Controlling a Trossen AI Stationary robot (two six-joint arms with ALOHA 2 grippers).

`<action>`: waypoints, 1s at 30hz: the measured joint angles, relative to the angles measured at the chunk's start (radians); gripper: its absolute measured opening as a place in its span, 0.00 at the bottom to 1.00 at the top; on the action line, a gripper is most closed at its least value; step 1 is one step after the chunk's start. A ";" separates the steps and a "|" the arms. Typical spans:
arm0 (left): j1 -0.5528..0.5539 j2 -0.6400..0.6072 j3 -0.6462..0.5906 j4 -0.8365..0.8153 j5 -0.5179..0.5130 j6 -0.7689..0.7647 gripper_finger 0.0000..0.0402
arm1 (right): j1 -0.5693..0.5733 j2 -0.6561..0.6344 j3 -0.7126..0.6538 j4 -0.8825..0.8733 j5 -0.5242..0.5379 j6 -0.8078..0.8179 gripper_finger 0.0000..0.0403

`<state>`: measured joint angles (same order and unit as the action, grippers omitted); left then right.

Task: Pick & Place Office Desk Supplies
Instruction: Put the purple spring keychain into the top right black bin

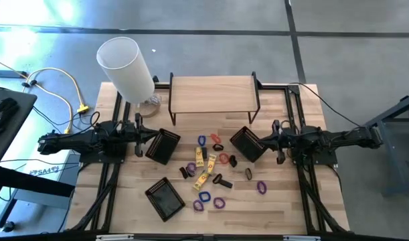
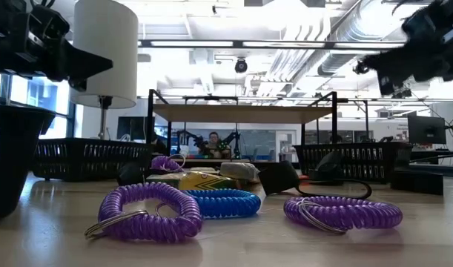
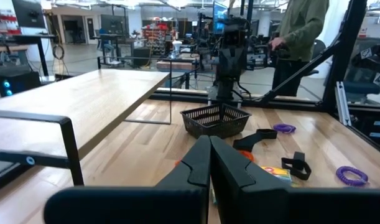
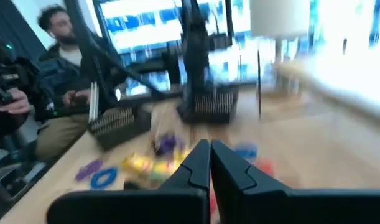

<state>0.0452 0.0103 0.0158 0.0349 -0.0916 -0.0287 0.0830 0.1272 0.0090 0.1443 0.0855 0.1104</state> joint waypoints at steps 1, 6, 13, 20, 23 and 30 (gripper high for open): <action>0.000 0.000 0.000 0.002 0.000 0.008 0.00 | 0.000 -0.001 0.000 0.023 0.010 -0.041 0.00; 0.000 0.000 0.000 0.019 0.000 0.007 0.00 | 0.000 -0.001 0.000 0.084 0.002 -0.114 0.00; 0.000 0.000 0.000 0.018 0.001 -0.013 0.00 | 0.000 -0.001 0.000 0.169 0.140 -0.142 0.00; 0.000 0.000 0.000 0.018 0.002 -0.028 0.00 | 0.000 -0.001 0.011 0.230 -0.018 -0.054 0.00; 0.000 0.000 0.000 0.018 0.003 -0.066 0.00 | 0.000 0.007 0.100 0.172 -0.113 -0.054 0.00; 0.000 0.000 0.000 0.018 0.003 -0.107 0.00 | 0.042 0.261 0.493 -0.348 -0.033 0.064 0.00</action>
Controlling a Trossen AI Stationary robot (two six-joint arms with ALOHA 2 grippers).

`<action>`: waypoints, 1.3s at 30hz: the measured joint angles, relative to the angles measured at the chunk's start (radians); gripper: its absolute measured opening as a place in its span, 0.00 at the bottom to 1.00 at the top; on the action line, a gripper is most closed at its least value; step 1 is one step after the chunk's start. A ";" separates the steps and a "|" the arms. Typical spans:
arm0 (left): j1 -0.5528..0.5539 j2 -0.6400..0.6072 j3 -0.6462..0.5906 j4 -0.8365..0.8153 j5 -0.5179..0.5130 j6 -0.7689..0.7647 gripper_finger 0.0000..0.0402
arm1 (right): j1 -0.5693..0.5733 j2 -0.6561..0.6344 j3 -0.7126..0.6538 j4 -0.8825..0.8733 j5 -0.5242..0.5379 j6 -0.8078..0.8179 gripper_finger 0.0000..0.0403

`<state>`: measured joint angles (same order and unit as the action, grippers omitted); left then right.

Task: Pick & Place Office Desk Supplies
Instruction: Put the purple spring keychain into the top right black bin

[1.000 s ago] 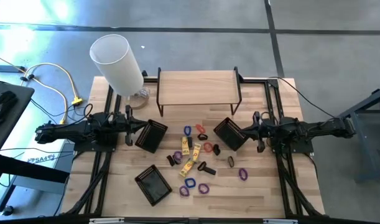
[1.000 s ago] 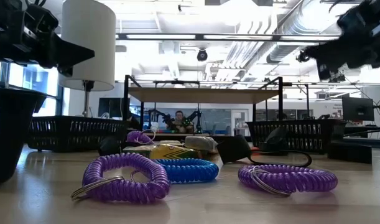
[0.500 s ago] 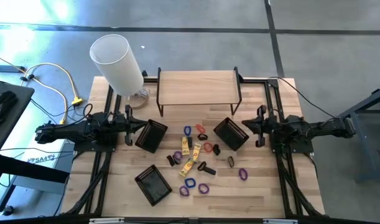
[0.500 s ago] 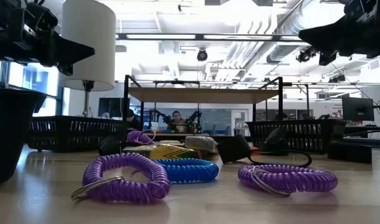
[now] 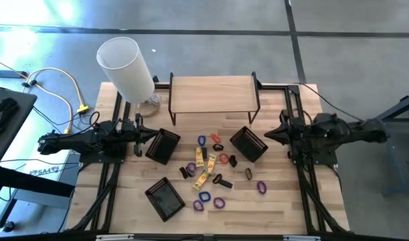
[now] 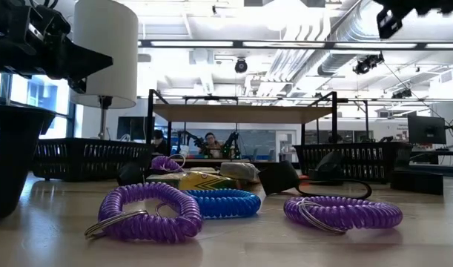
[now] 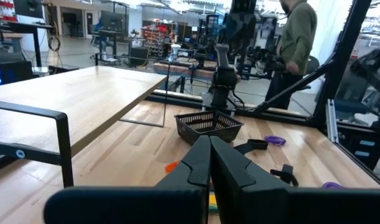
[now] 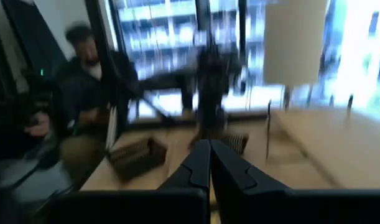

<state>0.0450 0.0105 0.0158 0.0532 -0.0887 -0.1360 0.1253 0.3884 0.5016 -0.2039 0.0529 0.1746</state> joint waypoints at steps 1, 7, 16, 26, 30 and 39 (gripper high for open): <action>0.000 0.000 0.000 0.000 0.000 -0.006 0.00 | 0.010 0.059 0.056 -0.087 -0.006 0.064 0.00; 0.000 0.000 0.000 0.000 -0.001 -0.012 0.00 | 0.111 0.376 0.284 -0.384 -0.144 0.408 0.00; 0.000 0.000 0.000 -0.005 -0.001 0.008 0.00 | 0.270 0.678 0.312 -0.511 -0.241 0.909 0.00; 0.000 0.000 0.000 -0.043 -0.001 0.009 0.00 | 0.341 0.837 0.312 -0.721 -0.133 1.241 0.00; 0.000 0.000 0.000 -0.043 -0.001 0.009 0.00 | 0.342 0.848 0.312 -0.739 -0.156 1.329 0.02; 0.000 0.000 0.000 -0.044 -0.001 0.009 0.00 | 0.353 0.848 0.313 -0.733 -0.142 1.454 0.30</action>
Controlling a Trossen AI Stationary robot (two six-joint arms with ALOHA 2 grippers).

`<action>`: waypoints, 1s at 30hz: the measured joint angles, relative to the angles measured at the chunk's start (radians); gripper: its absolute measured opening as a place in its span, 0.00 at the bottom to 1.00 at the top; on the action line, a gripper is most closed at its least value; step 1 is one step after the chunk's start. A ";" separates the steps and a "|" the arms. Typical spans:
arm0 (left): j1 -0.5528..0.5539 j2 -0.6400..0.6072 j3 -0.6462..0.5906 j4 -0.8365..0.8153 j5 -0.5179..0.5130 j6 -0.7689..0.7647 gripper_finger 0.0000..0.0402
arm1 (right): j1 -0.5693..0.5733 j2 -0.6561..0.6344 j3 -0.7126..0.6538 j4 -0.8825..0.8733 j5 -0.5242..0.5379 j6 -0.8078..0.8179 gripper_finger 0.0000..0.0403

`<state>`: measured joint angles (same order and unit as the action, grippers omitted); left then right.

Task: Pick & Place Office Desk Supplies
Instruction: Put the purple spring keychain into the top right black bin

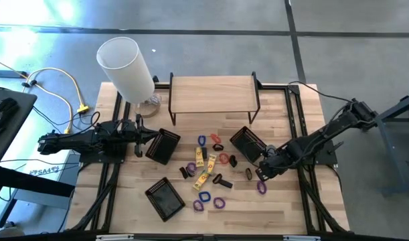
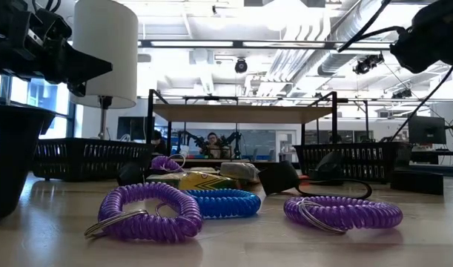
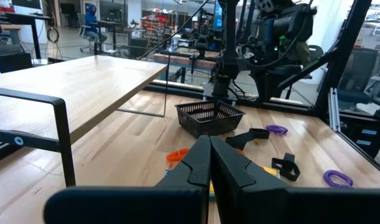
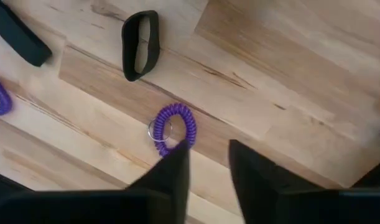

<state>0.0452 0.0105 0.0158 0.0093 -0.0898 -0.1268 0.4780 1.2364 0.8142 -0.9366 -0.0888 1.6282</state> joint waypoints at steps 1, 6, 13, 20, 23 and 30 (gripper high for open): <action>0.000 0.000 0.000 0.000 0.000 0.000 0.00 | 0.000 0.000 0.000 0.000 -0.005 0.020 0.34; 0.000 0.000 0.000 -0.001 0.000 -0.001 0.00 | 0.007 0.000 0.000 0.000 -0.012 0.047 0.52; 0.000 0.000 0.000 -0.001 0.000 -0.002 0.00 | 0.041 0.000 0.000 0.002 -0.015 0.115 0.62; 0.000 0.000 0.000 -0.003 0.013 -0.005 0.00 | 0.108 0.044 0.000 0.003 0.060 0.186 0.61; 0.000 0.000 0.000 -0.003 0.014 -0.022 0.00 | 0.124 0.100 0.000 0.010 0.087 0.188 0.61; 0.000 0.000 0.000 -0.003 0.014 -0.031 0.00 | 0.137 0.231 0.000 0.081 0.080 0.149 0.61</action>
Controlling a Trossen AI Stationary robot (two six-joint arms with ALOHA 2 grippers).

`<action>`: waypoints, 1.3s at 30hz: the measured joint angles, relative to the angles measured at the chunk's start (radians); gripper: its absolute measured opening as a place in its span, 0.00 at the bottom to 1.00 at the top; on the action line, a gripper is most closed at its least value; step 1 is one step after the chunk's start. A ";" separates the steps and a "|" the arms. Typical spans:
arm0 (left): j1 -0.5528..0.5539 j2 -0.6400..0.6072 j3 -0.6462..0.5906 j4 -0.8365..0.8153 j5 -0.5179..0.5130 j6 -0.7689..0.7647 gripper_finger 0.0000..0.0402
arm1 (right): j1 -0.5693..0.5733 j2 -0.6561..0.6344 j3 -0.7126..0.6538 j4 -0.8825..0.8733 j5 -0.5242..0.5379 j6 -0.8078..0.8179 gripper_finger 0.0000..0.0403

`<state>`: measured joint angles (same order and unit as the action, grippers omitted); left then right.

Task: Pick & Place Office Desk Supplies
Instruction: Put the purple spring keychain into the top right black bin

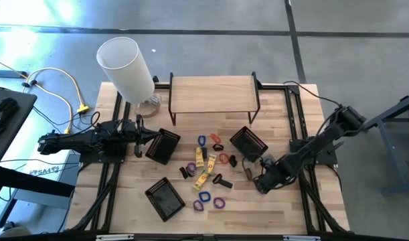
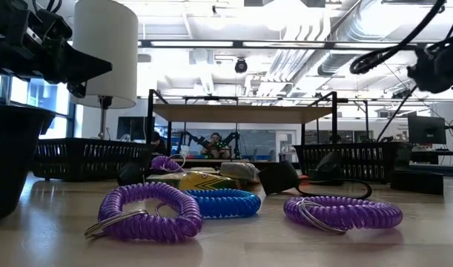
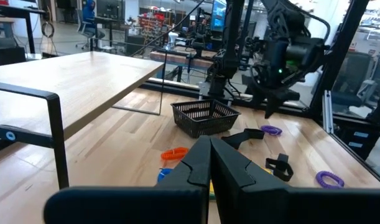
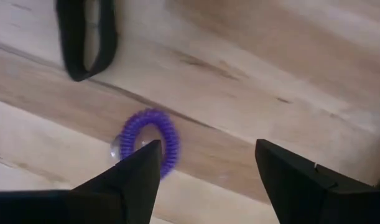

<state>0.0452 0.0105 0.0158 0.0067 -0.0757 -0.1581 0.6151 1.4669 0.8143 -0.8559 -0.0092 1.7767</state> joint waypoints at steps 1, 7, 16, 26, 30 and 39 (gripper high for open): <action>0.000 0.000 0.000 0.000 0.000 0.000 0.00 | 0.000 0.011 0.000 0.024 -0.009 -0.002 0.61; 0.000 0.000 0.000 0.000 0.000 0.000 0.00 | 0.000 0.069 0.000 0.074 -0.063 -0.029 0.61; 0.000 0.000 0.000 0.000 0.001 0.000 0.00 | 0.000 0.184 0.006 0.121 -0.078 -0.125 0.61; 0.000 0.000 0.000 0.000 0.006 0.000 0.00 | -0.014 0.231 0.011 0.127 -0.090 -0.127 0.56; 0.000 0.000 0.000 -0.003 0.043 0.000 0.00 | -0.018 0.232 0.010 0.141 -0.110 -0.122 0.43; 0.000 0.000 0.000 -0.002 0.062 0.001 0.00 | -0.031 0.232 0.010 0.180 -0.140 -0.103 0.04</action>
<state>0.0452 0.0105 0.0158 0.0043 -0.0135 -0.1574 0.5844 1.6985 0.8244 -0.6757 -0.1496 1.6737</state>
